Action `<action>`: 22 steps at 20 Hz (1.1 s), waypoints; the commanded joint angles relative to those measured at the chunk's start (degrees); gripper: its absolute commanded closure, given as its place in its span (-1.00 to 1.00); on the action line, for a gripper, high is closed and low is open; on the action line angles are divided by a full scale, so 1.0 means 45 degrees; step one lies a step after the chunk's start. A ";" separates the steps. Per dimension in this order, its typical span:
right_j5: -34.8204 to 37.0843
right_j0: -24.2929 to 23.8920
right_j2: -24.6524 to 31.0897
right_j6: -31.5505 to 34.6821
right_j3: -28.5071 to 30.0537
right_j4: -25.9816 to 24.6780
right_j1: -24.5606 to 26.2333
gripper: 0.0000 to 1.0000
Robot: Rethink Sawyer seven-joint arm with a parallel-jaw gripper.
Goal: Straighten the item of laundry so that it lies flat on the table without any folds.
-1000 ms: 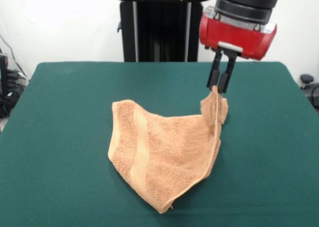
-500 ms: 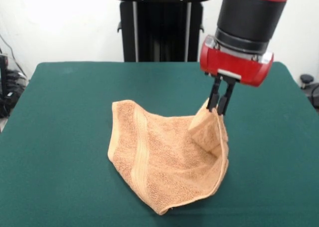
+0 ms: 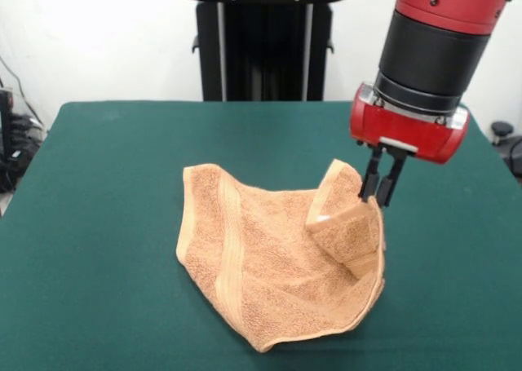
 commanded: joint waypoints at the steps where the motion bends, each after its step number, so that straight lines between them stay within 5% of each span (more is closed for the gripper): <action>1: 0.0198 0.0021 0.1069 0.0502 0.0403 0.0115 0.0117 1.00; 6: -0.0179 -0.0246 0.1496 0.0004 0.0758 0.0154 -0.0025 1.00; 16: 0.1197 0.1507 -0.0756 0.3461 -0.1448 0.0297 0.1634 1.00; 22: 0.0740 0.1584 -0.0442 0.2817 -0.1943 0.0749 0.2094 1.00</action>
